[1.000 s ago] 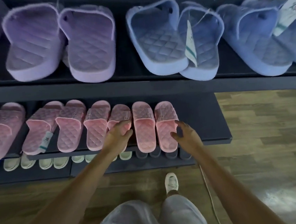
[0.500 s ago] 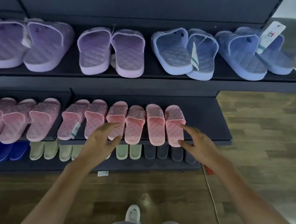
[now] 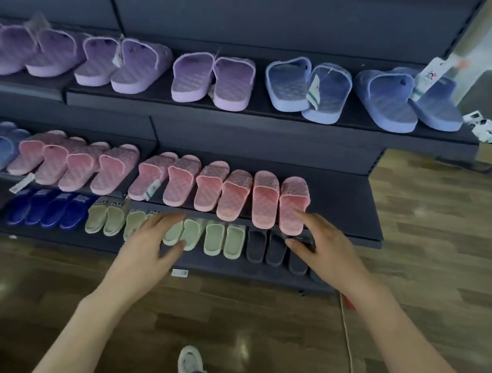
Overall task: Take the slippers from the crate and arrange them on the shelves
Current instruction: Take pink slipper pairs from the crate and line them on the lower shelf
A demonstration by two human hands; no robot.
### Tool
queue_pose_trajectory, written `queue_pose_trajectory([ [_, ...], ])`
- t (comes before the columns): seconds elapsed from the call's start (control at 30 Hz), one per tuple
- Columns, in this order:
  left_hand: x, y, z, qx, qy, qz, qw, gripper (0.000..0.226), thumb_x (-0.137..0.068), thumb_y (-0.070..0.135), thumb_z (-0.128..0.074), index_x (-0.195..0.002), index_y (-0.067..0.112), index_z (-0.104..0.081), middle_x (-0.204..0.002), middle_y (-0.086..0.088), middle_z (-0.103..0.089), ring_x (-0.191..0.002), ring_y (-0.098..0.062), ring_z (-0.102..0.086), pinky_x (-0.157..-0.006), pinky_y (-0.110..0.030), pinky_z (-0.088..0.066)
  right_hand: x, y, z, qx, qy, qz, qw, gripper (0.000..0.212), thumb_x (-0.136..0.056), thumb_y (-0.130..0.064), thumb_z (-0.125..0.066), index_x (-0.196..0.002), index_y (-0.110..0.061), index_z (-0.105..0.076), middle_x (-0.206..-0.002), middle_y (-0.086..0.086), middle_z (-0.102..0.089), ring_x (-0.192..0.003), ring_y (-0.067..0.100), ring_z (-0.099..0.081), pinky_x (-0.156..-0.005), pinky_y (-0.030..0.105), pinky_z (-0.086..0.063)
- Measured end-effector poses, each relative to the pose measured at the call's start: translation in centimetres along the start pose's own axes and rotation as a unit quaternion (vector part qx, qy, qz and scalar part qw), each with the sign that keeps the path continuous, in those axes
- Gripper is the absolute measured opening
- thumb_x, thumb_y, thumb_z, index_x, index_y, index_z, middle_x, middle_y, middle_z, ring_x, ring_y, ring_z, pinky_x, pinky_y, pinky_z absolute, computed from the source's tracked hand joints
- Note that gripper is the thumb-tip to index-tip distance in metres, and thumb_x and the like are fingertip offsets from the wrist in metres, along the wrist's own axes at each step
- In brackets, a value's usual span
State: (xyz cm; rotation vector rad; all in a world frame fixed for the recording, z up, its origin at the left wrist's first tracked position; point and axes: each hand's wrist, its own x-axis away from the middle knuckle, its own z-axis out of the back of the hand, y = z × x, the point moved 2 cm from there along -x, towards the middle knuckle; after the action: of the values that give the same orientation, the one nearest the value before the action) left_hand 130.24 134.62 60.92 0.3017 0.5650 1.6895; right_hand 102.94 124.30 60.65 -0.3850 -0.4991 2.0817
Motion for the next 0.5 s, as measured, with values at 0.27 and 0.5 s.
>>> queue_pose_trajectory([
  [0.27,8.4,-2.4,6.0,-0.054,0.076,0.088,0.992,0.044,-0.089,0.029,-0.059,-0.131,0.021,-0.05,-0.131,0.004,-0.052,-0.121,-0.013,-0.047,-0.099,-0.024,-0.031,-0.8,-8.3,-1.7,-0.007,-0.054,0.114,0.992,0.055,-0.09,-0.038,-0.055,-0.141,-0.026,-0.036,-0.142,-0.007,-0.042,-0.127,0.014,-0.041,-0.101,0.031,-0.038],
  [0.5,15.9,-7.6,12.3,-0.085,0.145,0.146,0.975,0.06,-0.081,0.058,-0.033,-0.129,0.026,-0.051,-0.128,0.009,-0.053,-0.117,-0.011,-0.049,-0.101,-0.038,-0.04,-2.9,-18.8,-5.1,-0.001,-0.083,0.217,0.973,0.058,-0.09,-0.039,-0.054,-0.142,-0.026,-0.032,-0.142,-0.009,-0.038,-0.13,0.013,-0.038,-0.104,0.028,-0.034],
])
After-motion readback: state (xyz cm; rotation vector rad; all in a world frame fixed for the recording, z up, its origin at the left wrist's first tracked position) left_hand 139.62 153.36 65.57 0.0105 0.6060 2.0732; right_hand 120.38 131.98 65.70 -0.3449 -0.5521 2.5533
